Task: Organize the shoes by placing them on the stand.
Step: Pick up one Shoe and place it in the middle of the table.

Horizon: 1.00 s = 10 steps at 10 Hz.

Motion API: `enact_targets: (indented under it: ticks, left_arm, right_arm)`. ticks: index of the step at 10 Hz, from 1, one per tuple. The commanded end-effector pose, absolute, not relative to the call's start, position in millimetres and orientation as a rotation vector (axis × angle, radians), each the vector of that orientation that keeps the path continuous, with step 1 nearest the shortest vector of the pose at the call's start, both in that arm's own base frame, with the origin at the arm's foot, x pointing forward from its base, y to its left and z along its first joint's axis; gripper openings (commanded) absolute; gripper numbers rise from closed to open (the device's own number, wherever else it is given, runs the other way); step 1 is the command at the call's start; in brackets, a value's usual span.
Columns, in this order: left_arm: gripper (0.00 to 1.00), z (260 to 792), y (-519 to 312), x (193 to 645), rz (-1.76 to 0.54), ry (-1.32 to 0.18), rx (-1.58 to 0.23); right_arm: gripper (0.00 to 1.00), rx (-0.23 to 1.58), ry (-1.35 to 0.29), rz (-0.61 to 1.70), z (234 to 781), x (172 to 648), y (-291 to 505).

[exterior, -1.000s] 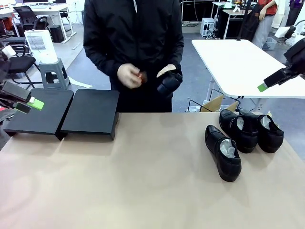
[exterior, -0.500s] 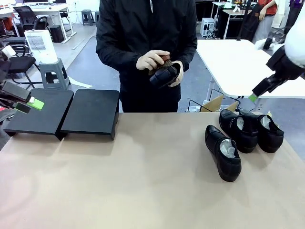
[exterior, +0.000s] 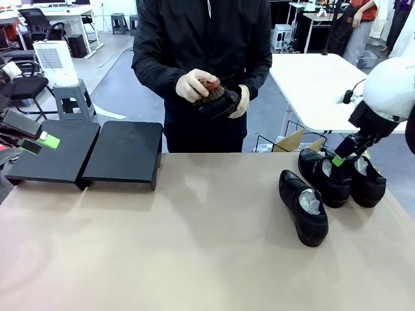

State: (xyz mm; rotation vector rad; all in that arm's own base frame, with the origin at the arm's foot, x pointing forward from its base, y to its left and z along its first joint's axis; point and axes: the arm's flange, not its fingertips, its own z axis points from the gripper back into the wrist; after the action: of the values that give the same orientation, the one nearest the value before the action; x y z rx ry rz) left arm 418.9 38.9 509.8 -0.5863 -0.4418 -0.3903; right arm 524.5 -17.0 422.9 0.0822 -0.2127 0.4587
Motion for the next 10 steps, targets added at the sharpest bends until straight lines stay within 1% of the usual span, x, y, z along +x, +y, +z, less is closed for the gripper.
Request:
enact_targets:
  ticks: [1,3,4,5,10]
  left_arm:
    - [1.00,510.0,40.0,418.8,-0.402,-0.445,-0.597]
    - [1.00,510.0,40.0,418.8,-0.402,-0.445,-0.597]
    - [1.00,510.0,40.0,418.8,-0.402,-0.445,-0.597]
    - [1.00,510.0,40.0,418.8,-0.402,-0.445,-0.597]
    - [1.00,510.0,40.0,418.8,-0.402,-0.445,-0.597]
  right_arm:
    - [1.00,0.032,-0.175,0.407,421.7,534.2,-15.2]
    - [1.00,0.042,-0.168,0.371,411.4,542.3,-13.0]
    - [0.82,0.060,-0.184,0.361,410.5,545.8,-9.7]
    - [0.68,0.046,-0.179,0.320,411.2,548.0,-4.5]
    - [0.68,-0.027,-0.134,0.181,397.2,566.1,-2.7]
